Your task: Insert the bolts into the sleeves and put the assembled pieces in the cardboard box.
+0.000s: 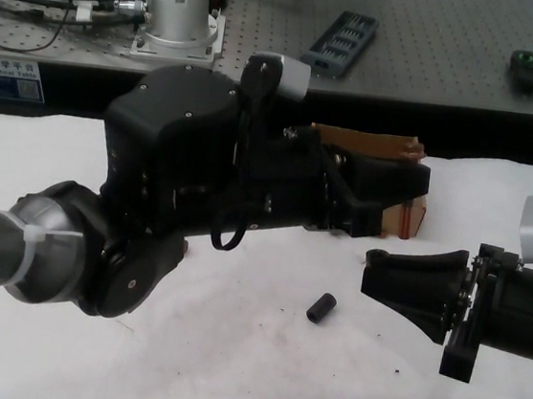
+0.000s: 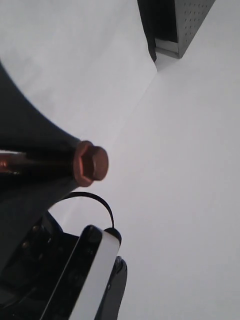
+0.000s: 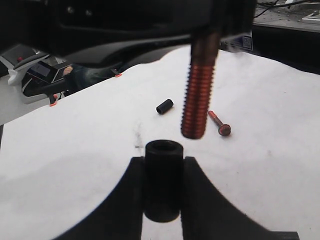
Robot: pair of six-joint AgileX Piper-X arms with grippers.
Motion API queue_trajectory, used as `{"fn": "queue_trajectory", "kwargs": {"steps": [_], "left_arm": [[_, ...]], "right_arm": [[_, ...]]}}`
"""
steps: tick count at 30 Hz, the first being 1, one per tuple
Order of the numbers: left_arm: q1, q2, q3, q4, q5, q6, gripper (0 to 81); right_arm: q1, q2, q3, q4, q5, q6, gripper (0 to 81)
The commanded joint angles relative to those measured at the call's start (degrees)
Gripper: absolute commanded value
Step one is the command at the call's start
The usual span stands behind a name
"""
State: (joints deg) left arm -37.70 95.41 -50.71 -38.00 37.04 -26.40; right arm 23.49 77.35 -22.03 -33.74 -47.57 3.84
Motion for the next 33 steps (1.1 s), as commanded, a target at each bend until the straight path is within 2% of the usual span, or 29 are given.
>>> {"fn": "queue_trajectory", "kwargs": {"steps": [1, 11, 33], "left_arm": [[0.3, -0.1, -0.8, -0.7, -0.8, 0.5, 0.6], [0.4, -0.1, -0.8, 2.4, -2.3, 1.9, 0.6], [0.4, -0.1, -0.5, 5.4, -4.7, 4.1, 0.6]], "right_arm": [[0.0, -0.8, -0.1, 0.0, 1.3, 0.0, 5.4], [0.0, -0.8, -0.1, 0.0, 4.6, 0.0, 5.4], [0.0, -0.8, -0.1, -0.5, 5.9, 0.4, 5.4]]}}
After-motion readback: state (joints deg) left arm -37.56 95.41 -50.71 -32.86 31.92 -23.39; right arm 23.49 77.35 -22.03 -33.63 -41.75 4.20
